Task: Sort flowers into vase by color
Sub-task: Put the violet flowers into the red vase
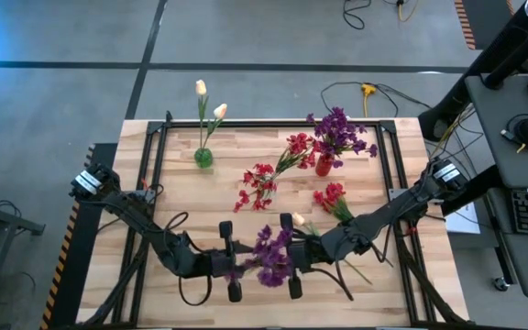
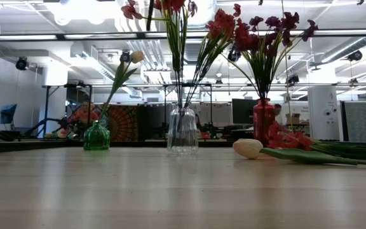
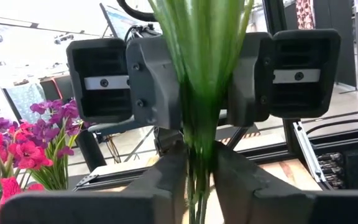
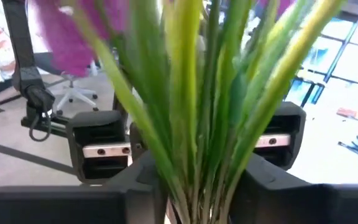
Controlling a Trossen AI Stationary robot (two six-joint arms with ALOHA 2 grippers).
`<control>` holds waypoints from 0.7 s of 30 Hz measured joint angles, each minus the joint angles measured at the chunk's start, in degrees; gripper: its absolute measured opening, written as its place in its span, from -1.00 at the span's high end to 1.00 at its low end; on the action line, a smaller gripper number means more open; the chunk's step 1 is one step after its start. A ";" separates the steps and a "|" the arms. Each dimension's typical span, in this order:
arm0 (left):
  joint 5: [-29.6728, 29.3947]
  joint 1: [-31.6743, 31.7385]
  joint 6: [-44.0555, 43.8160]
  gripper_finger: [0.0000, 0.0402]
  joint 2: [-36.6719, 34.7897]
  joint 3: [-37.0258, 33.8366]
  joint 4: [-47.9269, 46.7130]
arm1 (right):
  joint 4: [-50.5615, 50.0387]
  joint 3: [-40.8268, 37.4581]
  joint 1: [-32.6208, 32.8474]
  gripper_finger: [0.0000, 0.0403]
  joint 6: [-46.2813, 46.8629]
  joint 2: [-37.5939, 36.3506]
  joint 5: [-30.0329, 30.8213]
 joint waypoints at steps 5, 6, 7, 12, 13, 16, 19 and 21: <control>0.00 0.00 0.30 0.38 -0.03 0.00 -0.15 | -0.94 -0.02 0.00 0.67 2.11 -0.02 -0.01; 0.00 0.00 0.46 0.31 -0.04 0.00 -0.37 | -0.98 -0.01 0.04 0.71 2.30 -0.04 -0.02; 0.00 0.00 0.63 0.25 -0.04 0.00 -0.59 | -1.08 -0.02 0.07 0.74 2.54 -0.17 -0.02; 0.04 -0.96 0.70 0.04 -1.69 -0.01 -5.05 | -5.02 0.32 0.44 0.85 4.53 -2.48 -0.04; 0.05 -1.35 0.31 0.02 -2.71 -0.02 -7.32 | -7.54 0.81 0.54 0.86 5.77 -3.25 -0.02; 0.33 -2.75 -2.78 0.02 -6.67 -0.02 -14.37 | -16.44 2.58 0.55 0.86 9.58 -6.03 -0.03; 4.91 -3.83 -6.21 0.05 -10.92 -0.09 -21.62 | -22.55 3.44 0.55 0.86 11.41 -9.15 -0.02; 10.21 -4.11 -7.53 0.09 -13.72 -0.22 -25.55 | -24.95 3.49 0.55 0.86 11.58 -11.31 -0.02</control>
